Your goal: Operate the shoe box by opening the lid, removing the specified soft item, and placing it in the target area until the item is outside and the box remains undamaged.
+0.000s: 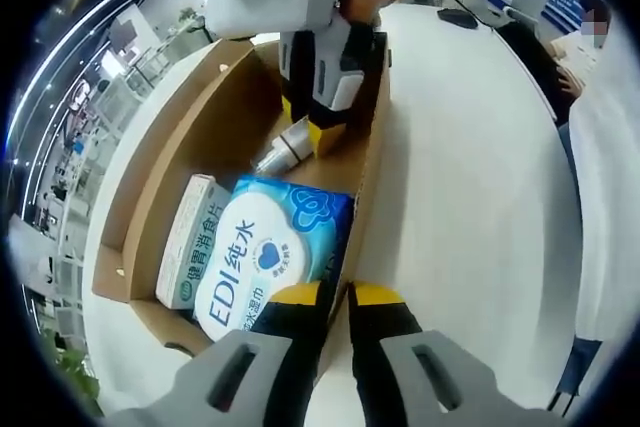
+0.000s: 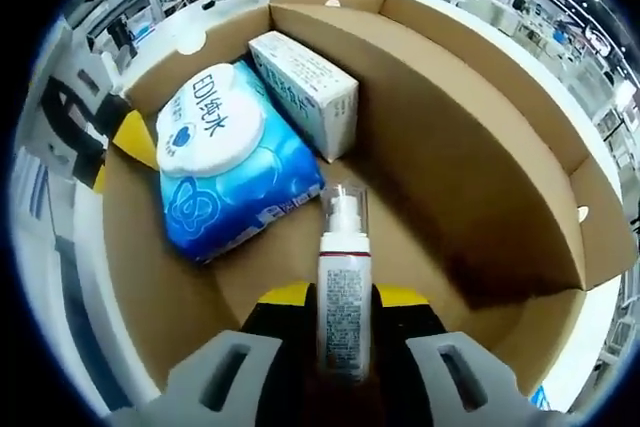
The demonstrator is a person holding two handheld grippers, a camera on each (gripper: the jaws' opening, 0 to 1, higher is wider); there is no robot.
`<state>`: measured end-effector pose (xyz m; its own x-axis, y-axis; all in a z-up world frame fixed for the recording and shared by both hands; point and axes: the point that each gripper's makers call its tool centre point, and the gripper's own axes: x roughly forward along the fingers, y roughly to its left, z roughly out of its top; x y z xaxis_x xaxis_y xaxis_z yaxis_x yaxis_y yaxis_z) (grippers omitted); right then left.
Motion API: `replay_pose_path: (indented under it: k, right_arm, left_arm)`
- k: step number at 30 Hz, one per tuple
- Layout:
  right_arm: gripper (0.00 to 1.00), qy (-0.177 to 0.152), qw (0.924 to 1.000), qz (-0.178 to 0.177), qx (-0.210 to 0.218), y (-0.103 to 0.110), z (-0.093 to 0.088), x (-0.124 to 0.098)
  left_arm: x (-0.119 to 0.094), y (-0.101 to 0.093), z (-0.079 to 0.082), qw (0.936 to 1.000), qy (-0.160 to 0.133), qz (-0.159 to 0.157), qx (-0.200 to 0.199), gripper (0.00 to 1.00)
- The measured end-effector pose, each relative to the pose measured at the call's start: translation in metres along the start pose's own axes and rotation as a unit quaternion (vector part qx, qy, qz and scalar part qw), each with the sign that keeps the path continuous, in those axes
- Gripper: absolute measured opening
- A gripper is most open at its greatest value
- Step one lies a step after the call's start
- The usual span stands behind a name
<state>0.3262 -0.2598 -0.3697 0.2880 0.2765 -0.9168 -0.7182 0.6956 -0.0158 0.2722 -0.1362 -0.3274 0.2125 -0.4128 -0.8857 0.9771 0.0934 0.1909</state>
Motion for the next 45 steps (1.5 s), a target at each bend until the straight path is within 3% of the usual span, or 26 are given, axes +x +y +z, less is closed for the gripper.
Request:
replay_pose_path:
  k: [20, 30, 45]
  right_arm:
    - [0.2, -0.007, 0.9997, -0.015, 0.016, -0.0007, -0.0011, 0.0007]
    - [0.2, -0.007, 0.9997, -0.02, -0.009, 0.0004, 0.0003, 0.0002]
    - [0.19, -0.018, 0.9992, -0.034, -0.012, -0.0009, 0.0047, -0.0018]
  left_arm:
    - [-0.0002, 0.0001, -0.0004, 1.0, 0.001, 0.0, 0.007, 0.09]
    - [0.0, 0.0, -0.0007, 1.0, -0.002, 0.002, 0.007, 0.09]
    - [-0.0005, -0.0007, -0.0027, 0.9999, 0.002, -0.003, 0.011, 0.09]
